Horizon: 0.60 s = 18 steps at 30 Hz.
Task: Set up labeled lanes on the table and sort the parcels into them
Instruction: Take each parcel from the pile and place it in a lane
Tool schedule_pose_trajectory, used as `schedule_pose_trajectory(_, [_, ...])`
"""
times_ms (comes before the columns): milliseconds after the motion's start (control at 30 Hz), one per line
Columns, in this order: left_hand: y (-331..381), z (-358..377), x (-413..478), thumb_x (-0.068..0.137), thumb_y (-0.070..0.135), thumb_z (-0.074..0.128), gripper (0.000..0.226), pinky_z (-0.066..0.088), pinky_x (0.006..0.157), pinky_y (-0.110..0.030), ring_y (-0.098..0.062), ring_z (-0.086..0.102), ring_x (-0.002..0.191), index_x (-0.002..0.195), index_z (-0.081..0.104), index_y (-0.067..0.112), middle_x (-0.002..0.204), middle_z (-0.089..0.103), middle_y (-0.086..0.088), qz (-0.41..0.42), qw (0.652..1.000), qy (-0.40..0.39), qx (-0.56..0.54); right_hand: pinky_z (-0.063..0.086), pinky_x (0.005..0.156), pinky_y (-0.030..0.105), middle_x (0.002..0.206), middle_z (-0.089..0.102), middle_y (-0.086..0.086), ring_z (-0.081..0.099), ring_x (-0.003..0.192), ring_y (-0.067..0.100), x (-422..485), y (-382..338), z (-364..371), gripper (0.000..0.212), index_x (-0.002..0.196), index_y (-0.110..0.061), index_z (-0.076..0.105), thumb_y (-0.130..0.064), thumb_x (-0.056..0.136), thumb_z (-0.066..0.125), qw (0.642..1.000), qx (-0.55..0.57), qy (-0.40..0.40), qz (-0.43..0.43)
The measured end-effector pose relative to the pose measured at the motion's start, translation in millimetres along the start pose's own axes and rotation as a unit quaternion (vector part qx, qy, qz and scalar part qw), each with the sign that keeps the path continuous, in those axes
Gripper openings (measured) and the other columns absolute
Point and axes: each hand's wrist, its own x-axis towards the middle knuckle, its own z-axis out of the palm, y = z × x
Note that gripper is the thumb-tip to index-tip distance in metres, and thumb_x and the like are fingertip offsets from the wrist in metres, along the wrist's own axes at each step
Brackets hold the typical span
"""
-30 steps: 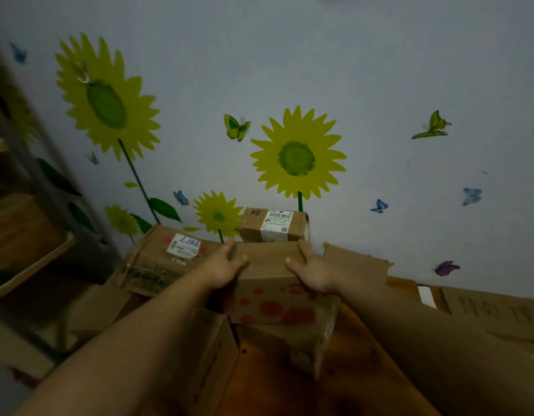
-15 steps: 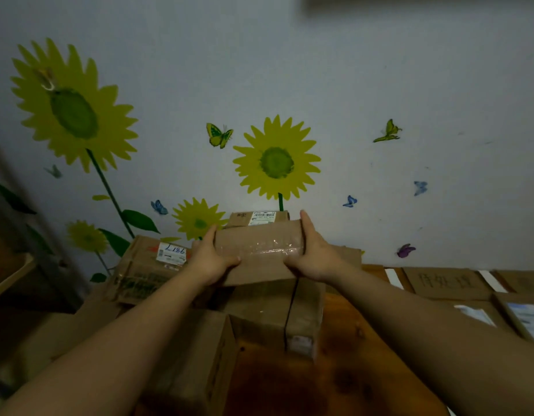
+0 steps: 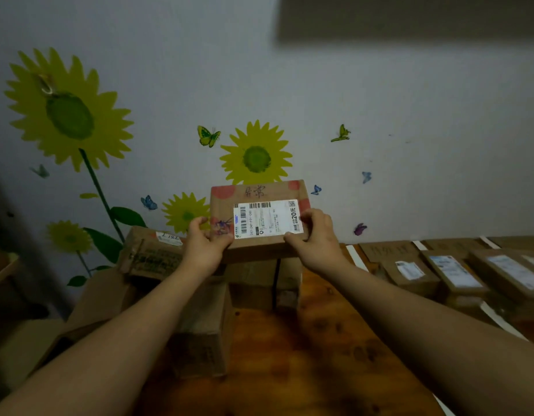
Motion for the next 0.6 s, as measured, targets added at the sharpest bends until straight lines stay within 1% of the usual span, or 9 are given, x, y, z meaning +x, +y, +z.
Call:
schedule_pose_trajectory(67, [5.5, -0.5, -11.7, 0.077, 0.012, 0.073, 0.073, 0.047, 0.073, -0.026, -0.014, 0.057, 0.092, 0.139, 0.034, 0.012, 0.108, 0.057, -0.002, 0.03, 0.999, -0.012, -0.003, 0.046, 0.093, 0.029, 0.122, 0.038, -0.004, 0.047, 0.109, 0.011, -10.2, -6.6, -9.8, 0.071, 0.132, -0.035, 0.034, -0.028, 0.075, 0.075, 1.0, 0.019, 0.016, -0.003])
schedule_pose_trajectory(133, [13.2, 1.4, -20.5, 0.076, 0.006, 0.073, 0.07, 0.048, 0.071, -0.019, -0.009, 0.058, 0.087, 0.136, 0.038, 0.01, 0.108, 0.059, -0.001, 0.054, 0.998, -0.014, -0.012, 0.048, 0.09, 0.03, 0.12, 0.036, -0.005, 0.048, 0.106, 0.011, -16.7, -12.9, -20.7, 0.085, 0.136, -0.04, 0.027, -0.027, 0.07, 0.078, 0.999, 0.023, 0.029, -0.002])
schedule_pose_trajectory(200, [21.0, 5.8, -27.4, 0.075, 0.0, 0.071, 0.07, 0.044, 0.058, -0.006, 0.004, 0.056, 0.075, 0.135, 0.035, 0.011, 0.094, 0.057, 0.01, 0.066, 0.997, -0.013, -0.031, 0.048, 0.085, 0.028, 0.115, 0.033, -0.008, 0.049, 0.095, 0.006, -21.1, -16.2, -31.7, 0.091, 0.139, -0.041, 0.022, -0.027, 0.069, 0.079, 0.999, 0.017, 0.034, -0.008])
schedule_pose_trajectory(233, [25.0, 8.8, -30.6, 0.076, -0.002, 0.071, 0.07, 0.043, 0.055, -0.005, 0.009, 0.054, 0.073, 0.133, 0.034, 0.012, 0.089, 0.053, 0.016, 0.071, 0.997, -0.015, -0.04, 0.046, 0.083, 0.026, 0.114, 0.031, -0.009, 0.047, 0.09, 0.002, -22.7, -16.4, -37.6, 0.094, 0.14, -0.042, 0.02, -0.026, 0.069, 0.079, 0.999, 0.013, 0.036, -0.011])
schedule_pose_trajectory(333, [36.8, 20.8, -38.9, 0.075, -0.003, 0.071, 0.064, 0.044, 0.06, -0.011, 0.005, 0.055, 0.078, 0.123, 0.034, 0.021, 0.091, 0.047, 0.022, 0.092, 0.995, -0.025, -0.042, 0.045, 0.082, 0.026, 0.115, 0.03, -0.008, 0.045, 0.085, 0.002, -26.6, -11.8, -57.1, 0.097, 0.142, -0.044, 0.015, -0.024, 0.07, 0.078, 0.999, -0.001, 0.048, -0.013])
schedule_pose_trajectory(400, [45.1, 34.4, -45.0, 0.075, -0.004, 0.07, 0.062, 0.049, 0.068, -0.018, -0.003, 0.057, 0.084, 0.116, 0.032, 0.025, 0.095, 0.048, 0.017, 0.1, 0.993, -0.039, -0.045, 0.046, 0.083, 0.027, 0.118, 0.031, -0.007, 0.046, 0.091, 0.006, -30.8, -5.3, -73.1, 0.097, 0.141, -0.046, 0.015, -0.024, 0.07, 0.078, 0.998, -0.004, 0.057, -0.012])
schedule_pose_trajectory(467, [52.5, 55.7, -52.7, 0.075, -0.005, 0.069, 0.062, 0.05, 0.079, -0.027, -0.002, 0.057, 0.087, 0.116, 0.032, 0.025, 0.097, 0.05, 0.014, 0.101, 0.991, -0.062, -0.057, 0.046, 0.082, 0.028, 0.119, 0.032, -0.006, 0.047, 0.095, 0.007, -38.4, 5.2, -94.5, 0.097, 0.141, -0.047, 0.015, -0.024, 0.071, 0.078, 0.998, -0.01, 0.064, 0.001])
schedule_pose_trajectory(533, [60.7, 86.2, -64.3, 0.075, -0.003, 0.069, 0.061, 0.048, 0.079, -0.025, 0.004, 0.055, 0.086, 0.118, 0.034, 0.023, 0.098, 0.053, 0.01, 0.108, 0.989, -0.083, -0.064, 0.043, 0.081, 0.024, 0.116, 0.03, -0.008, 0.047, 0.09, 0.004, -50.4, 19.4, -123.3, 0.093, 0.14, -0.045, 0.016, -0.028, 0.073, 0.078, 0.997, -0.025, 0.067, 0.014])
schedule_pose_trajectory(600, [70.4, 124.6, -82.1, 0.076, -0.002, 0.069, 0.058, 0.045, 0.071, -0.017, 0.005, 0.054, 0.084, 0.115, 0.035, 0.023, 0.101, 0.053, 0.008, 0.117, 0.984, -0.11, -0.072, 0.039, 0.086, 0.022, 0.114, 0.026, -0.009, 0.044, 0.092, 0.004, -64.8, 37.3, -160.2, 0.091, 0.142, -0.042, 0.017, -0.029, 0.074, 0.077, 0.996, -0.043, 0.076, 0.031])
